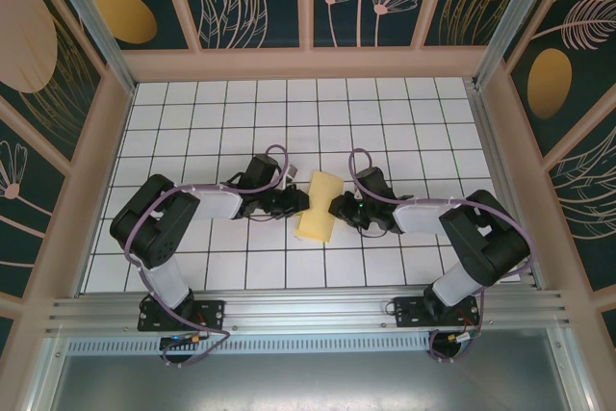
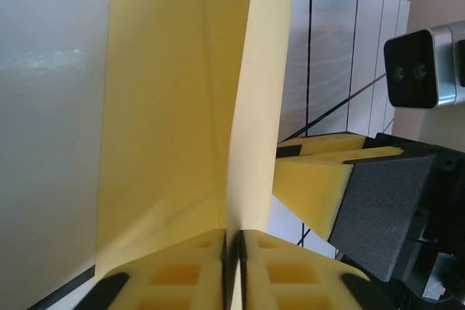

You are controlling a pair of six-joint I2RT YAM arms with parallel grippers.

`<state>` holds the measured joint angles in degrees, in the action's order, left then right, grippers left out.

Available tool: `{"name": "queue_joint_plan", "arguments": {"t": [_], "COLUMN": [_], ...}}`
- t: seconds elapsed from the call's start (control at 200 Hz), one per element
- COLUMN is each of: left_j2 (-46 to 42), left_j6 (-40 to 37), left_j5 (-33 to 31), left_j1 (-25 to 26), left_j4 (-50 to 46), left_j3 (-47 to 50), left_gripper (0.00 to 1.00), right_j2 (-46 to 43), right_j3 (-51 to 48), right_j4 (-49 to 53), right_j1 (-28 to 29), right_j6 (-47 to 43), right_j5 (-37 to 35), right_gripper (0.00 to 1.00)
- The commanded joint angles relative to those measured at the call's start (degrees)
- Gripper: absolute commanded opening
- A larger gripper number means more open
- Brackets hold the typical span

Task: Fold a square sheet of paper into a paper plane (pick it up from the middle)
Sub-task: Fold the triangle a second time at the center of the table.

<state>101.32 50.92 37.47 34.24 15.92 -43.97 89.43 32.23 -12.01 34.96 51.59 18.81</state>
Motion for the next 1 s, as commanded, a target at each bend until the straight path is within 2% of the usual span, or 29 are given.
{"name": "queue_joint_plan", "arguments": {"t": [0.0,0.125,0.275,0.32,0.42,0.605,0.801,0.921,0.996], "left_j2": [0.2,-2.1,-6.7,-7.8,-9.2,-9.7,-8.6,-7.8,-7.2], "left_j6": [1.9,5.6,11.7,14.0,18.3,20.0,19.2,18.2,17.9], "left_j5": [0.7,-1.1,-5.5,-6.8,-8.5,-8.9,-8.2,-8.4,-8.0], "left_j1": [0.1,0.1,0.1,0.1,0.0,0.0,0.1,0.1,0.1], "left_j4": [3.7,6.9,10.5,12.3,16.3,18.1,16.6,14.9,14.8], "left_j3": [0.7,3.1,7.5,9.2,12.4,13.1,10.5,9.2,8.7], "left_gripper": [0.09,0.02,0.01,0.01,0.01,0.03,0.04,0.05,0.05], "right_j2": [-0.6,-4.1,-11.2,-12.8,-14.3,-14.7,-13.9,-12.7,-10.4], "right_j3": [1.2,2.2,3.5,4.2,6.2,6.4,4.6,4.8,6.2], "right_j4": [1.7,4.9,9.6,11.1,14.0,12.9,6.8,5.4,7.1], "right_j1": [-0.1,0.0,1.5,2.5,6.2,19.1,28.9,31.8,33.1], "right_j6": [-1.5,-3.6,-8.4,-10.4,-15.6,-28.1,-36.5,-39.5,-40.4], "right_j5": [-0.1,-2.7,-8.4,-10.6,-17.6,-34.4,-39.5,-38.4,-40.3], "right_gripper": [0.31,0.35,0.54,0.58,0.58,0.56,0.55,0.56,0.57]}}
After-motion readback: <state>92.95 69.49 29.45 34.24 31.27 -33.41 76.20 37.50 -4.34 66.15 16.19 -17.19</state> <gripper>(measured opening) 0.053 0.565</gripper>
